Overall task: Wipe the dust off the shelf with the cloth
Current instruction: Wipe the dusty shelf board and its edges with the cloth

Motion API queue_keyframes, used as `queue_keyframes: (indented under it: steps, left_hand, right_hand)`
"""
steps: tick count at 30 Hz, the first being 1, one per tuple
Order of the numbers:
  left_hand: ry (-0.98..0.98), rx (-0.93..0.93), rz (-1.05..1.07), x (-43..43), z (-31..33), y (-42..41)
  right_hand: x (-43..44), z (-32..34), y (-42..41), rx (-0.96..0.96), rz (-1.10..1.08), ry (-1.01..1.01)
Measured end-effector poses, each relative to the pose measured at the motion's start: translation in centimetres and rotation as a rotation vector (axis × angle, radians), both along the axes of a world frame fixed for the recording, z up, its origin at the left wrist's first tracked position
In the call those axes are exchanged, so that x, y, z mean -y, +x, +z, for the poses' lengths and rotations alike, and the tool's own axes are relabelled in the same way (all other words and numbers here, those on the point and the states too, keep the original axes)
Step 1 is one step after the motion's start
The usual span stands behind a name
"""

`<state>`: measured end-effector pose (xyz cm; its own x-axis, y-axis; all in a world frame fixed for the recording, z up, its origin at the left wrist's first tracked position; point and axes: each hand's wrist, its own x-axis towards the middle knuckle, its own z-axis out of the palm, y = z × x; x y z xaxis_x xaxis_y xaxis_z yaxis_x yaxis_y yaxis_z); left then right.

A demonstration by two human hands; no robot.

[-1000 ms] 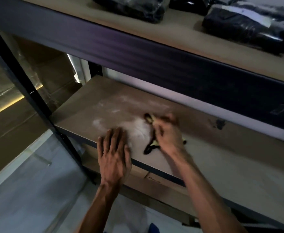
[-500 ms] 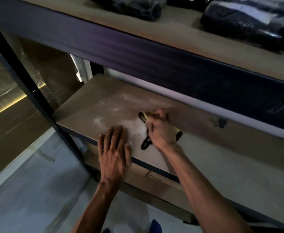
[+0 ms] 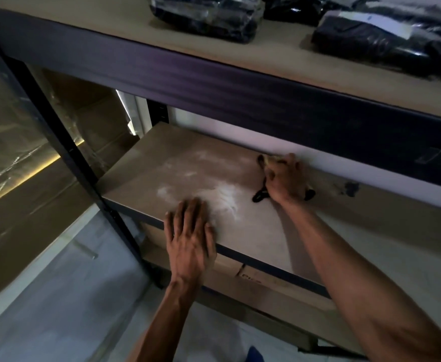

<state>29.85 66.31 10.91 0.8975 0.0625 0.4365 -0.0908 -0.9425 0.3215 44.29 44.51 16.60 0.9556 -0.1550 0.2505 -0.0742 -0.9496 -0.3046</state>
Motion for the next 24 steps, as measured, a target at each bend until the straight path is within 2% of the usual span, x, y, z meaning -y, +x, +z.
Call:
queue_keyframes:
  steps: [4,7,8,11,12,14,16,18,20,24]
  left_hand:
    - [0.005,0.022,0.001,-0.1,-0.3,0.0]
    - [0.004,0.028,0.003,-0.2,-0.3,0.1]
    - [0.001,0.025,0.003,-0.3,-0.3,0.1]
    - [-0.002,-0.010,0.001,-0.2,-0.2,0.0]
    - [0.000,-0.021,0.004,-0.2,-0.2,-0.1]
    - [-0.002,-0.031,0.008,-0.2,-0.3,-0.1]
    - [-0.004,-0.032,0.010,-0.1,-0.2,-0.1]
    - [0.006,-0.033,0.014,-0.1,-0.2,-0.1]
    - [0.009,-0.031,0.024,0.0,-0.2,-0.2]
    - [-0.006,-0.017,0.031,0.1,-0.1,-0.2]
  right_hand:
    - [-4.4,-0.9,-1.5,-0.036,0.408,0.030]
    - [-5.0,-0.6,-2.6,-0.104,0.597,0.093]
    - [-4.6,-0.3,-2.8,-0.071,0.628,0.143]
    - [-1.5,1.0,-1.5,0.207,0.466,0.225]
    - [-0.1,1.4,-0.4,0.209,0.338,0.220]
    - [2.5,1.6,2.3,0.077,0.030,0.206]
    - [2.9,1.0,3.8,-0.061,-0.103,0.137]
    - [1.1,-0.1,3.8,-0.101,-0.071,0.019]
    - [-1.0,-0.5,2.8,-0.033,0.035,-0.074]
    - [-3.1,-0.9,1.1,0.054,0.411,-0.016]
